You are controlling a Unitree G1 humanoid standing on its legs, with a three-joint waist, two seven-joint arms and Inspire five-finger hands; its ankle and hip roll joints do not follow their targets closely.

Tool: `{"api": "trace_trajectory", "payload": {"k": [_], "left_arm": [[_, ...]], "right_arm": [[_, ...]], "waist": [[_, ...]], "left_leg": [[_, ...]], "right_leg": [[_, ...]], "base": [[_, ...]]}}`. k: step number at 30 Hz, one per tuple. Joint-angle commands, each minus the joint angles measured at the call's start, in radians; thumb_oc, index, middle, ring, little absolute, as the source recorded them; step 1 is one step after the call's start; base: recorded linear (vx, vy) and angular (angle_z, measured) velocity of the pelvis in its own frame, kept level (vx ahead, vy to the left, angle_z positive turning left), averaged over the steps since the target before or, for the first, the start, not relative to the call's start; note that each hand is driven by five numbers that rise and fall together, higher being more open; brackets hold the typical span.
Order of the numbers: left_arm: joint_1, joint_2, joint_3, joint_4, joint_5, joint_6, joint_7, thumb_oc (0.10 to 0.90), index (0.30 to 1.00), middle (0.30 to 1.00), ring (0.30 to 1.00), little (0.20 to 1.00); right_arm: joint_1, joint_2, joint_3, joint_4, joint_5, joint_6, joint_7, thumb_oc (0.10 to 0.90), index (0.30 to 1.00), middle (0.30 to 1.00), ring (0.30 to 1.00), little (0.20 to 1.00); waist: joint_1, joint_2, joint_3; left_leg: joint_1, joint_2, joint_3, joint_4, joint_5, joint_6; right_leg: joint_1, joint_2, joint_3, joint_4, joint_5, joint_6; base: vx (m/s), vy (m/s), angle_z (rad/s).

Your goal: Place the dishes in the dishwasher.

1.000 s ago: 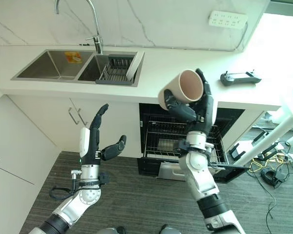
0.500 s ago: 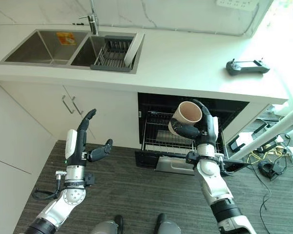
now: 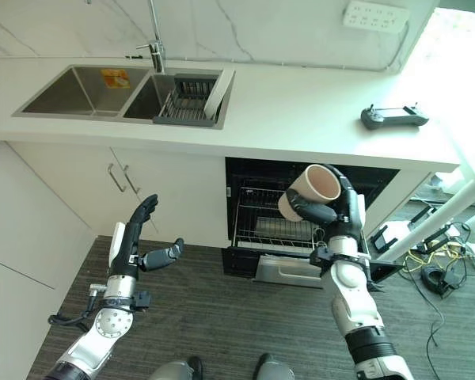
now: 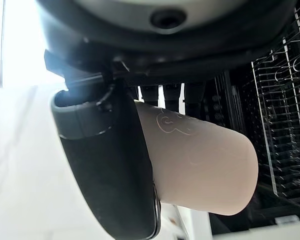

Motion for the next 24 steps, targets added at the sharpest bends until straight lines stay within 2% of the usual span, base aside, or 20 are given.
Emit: {"api": "trace_trajectory", "payload": {"k": [1,6,7,8,9,11,13,14,15,17,18,21,22,23,24], "left_arm": [[-0.076,0.01,0.028,-0.077,0.023,-0.09,-0.002,0.8,0.9,0.9,0.9,0.9],[-0.08,0.019,0.013,-0.087,0.05,-0.079,0.014,0.8,0.9,0.9,0.9,0.9],[-0.076,0.02,0.017,-0.085,0.042,-0.072,0.022,0.8,0.9,0.9,0.9,0.9],[-0.061,0.024,0.031,-0.084,0.035,-0.063,0.034,0.8,0.9,0.9,0.9,0.9],[-0.043,0.036,0.046,-0.098,0.046,-0.06,0.027,0.8,0.9,0.9,0.9,0.9],[-0.042,0.045,0.046,-0.108,0.061,-0.046,0.024,0.8,0.9,0.9,0.9,0.9],[-0.044,0.053,0.053,-0.108,0.049,-0.035,0.044,0.8,0.9,0.9,0.9,0.9],[-0.046,0.06,0.063,-0.105,0.041,-0.041,0.057,0.8,0.9,0.9,0.9,0.9],[-0.053,0.071,0.078,-0.099,0.022,-0.048,0.077,0.8,0.9,0.9,0.9,0.9],[-0.057,0.081,0.095,-0.096,0.021,-0.053,0.103,0.8,0.9,0.9,0.9,0.9],[-0.053,0.082,0.107,-0.092,0.029,-0.04,0.116,0.8,0.9,0.9,0.9,0.9],[-0.03,0.063,0.123,-0.071,-0.059,-0.03,0.116,0.8,0.9,0.9,0.9,0.9],[-0.02,0.052,0.133,-0.054,-0.082,-0.013,0.098,0.8,0.9,0.9,0.9,0.9],[-0.014,0.041,0.136,-0.031,-0.075,-0.024,0.09,0.8,0.9,0.9,0.9,0.9],[-0.008,0.026,0.144,0.006,-0.03,-0.037,0.091,0.8,0.9,0.9,0.9,0.9]], "right_arm": [[-0.093,-0.069,-0.076,-0.065,0.012,-0.14,0.018,0.4,0.3,0.3,0.3,0.3],[-0.113,-0.075,-0.072,-0.054,0.001,-0.096,0.012,0.4,0.3,0.3,0.3,0.3],[-0.121,-0.075,-0.066,-0.051,0.001,-0.089,0.017,0.4,0.3,0.3,0.3,0.3],[-0.14,-0.071,-0.053,-0.044,0.004,-0.078,0.03,0.4,0.3,0.3,0.3,0.3],[-0.161,-0.064,-0.043,-0.03,-0.002,-0.085,0.029,0.4,0.3,0.3,0.3,0.3],[-0.172,-0.059,-0.038,-0.021,-0.004,-0.082,0.024,0.4,0.3,0.3,0.3,0.3],[-0.187,-0.055,-0.033,0.012,-0.009,-0.092,0.048,0.4,0.3,0.3,0.3,0.3],[-0.203,-0.056,-0.027,0.033,-0.015,-0.099,0.06,0.4,0.3,0.3,0.3,0.3],[-0.232,-0.059,-0.018,0.051,-0.013,-0.102,0.07,0.4,0.3,0.3,0.3,0.3],[-0.253,-0.064,-0.021,0.051,0.035,-0.1,0.089,0.4,0.3,0.3,0.3,0.3],[-0.264,-0.071,-0.022,0.057,0.072,-0.096,0.108,0.4,0.3,0.3,0.3,0.3],[-0.29,-0.071,-0.015,0.046,0.07,-0.067,0.091,0.4,0.3,0.3,0.3,0.3],[-0.27,-0.067,-0.021,0.022,0.057,-0.063,0.073,0.4,0.3,0.3,0.3,0.3],[-0.252,-0.064,-0.024,0.007,0.042,-0.064,0.058,0.4,0.3,0.3,0.3,0.3],[-0.217,-0.06,-0.035,-0.018,0.025,-0.069,0.035,0.4,0.3,0.3,0.3,0.3]], "waist": [[0.005,-0.013,-0.03],[0.019,-0.024,-0.039],[0.027,-0.026,-0.039],[0.044,-0.027,-0.037],[0.057,-0.013,-0.024],[0.058,-0.006,0.003],[0.069,-0.009,0.019],[0.075,-0.01,0.026],[0.081,-0.022,0.043],[0.085,-0.032,0.049],[0.09,-0.038,0.046],[0.074,-0.021,0.03],[0.066,-0.021,0.033],[0.059,-0.023,0.035],[0.04,-0.023,0.036]], "left_leg": [[-0.066,-0.003,-0.123,0.018,-0.079,0.016],[-0.068,-0.013,-0.11,0.018,-0.093,0.032],[-0.063,-0.017,-0.103,0.018,-0.097,0.035],[-0.048,-0.021,-0.09,0.018,-0.102,0.045],[-0.025,-0.016,-0.094,0.018,-0.115,0.066],[-0.001,-0.014,-0.103,0.018,-0.119,0.082],[0.014,-0.001,-0.095,0.018,-0.106,0.068],[0.02,0.013,-0.094,0.018,-0.101,0.055],[0.03,0.032,-0.097,0.018,-0.097,0.037],[0.037,0.071,-0.082,0.018,-0.094,0.02],[0.035,0.095,-0.074,0.018,-0.082,0.001],[0.026,0.155,-0.046,0.018,-0.053,-0.032],[0.018,0.174,-0.021,0.018,-0.028,-0.041],[0.016,0.179,0.005,0.018,-0.019,-0.044],[0.019,0.196,0.072,0.018,-0.01,-0.048]], "right_leg": [[0.118,0.045,0.086,-0.034,-0.134,0.038],[0.1,0.026,0.084,-0.034,-0.128,0.053],[0.104,0.018,0.071,-0.034,-0.129,0.055],[0.113,0.008,0.03,-0.034,-0.122,0.056],[0.139,0.017,-0.005,-0.034,-0.083,0.055],[0.101,-0.006,0.002,0.065,-0.048,0.056],[0.102,-0.043,0.005,0.017,-0.029,0.051],[0.108,-0.057,0.01,-0.034,-0.007,0.056],[0.067,-0.093,0.044,-0.034,0.012,0.075],[0.057,-0.092,0.05,-0.034,-0.009,0.091],[0.051,-0.091,0.031,-0.034,-0.029,0.093],[0.045,-0.049,0.022,-0.034,-0.072,0.054],[0.058,-0.04,0.008,-0.034,-0.084,0.032],[0.068,-0.038,-0.007,-0.034,-0.09,0.022],[0.086,-0.037,-0.042,-0.034,-0.102,0.01]], "base": [[0.04,-0.039,-0.04],[0.02,0.006,-0.02],[0.05,0.059,-0.09],[0.09,0.063,-0.39],[0.08,0.032,-0.61],[0.05,-0.109,-0.81],[0.07,-0.294,-0.43],[0.08,-0.579,-0.31],[0.09,-0.692,-0.36],[0.1,-0.657,-0.32],[0.12,-0.532,-0.27],[0.13,-0.451,-0.22],[0.13,-0.418,0.11],[0.16,-0.414,0.55],[0.13,-0.253,0.78]]}}
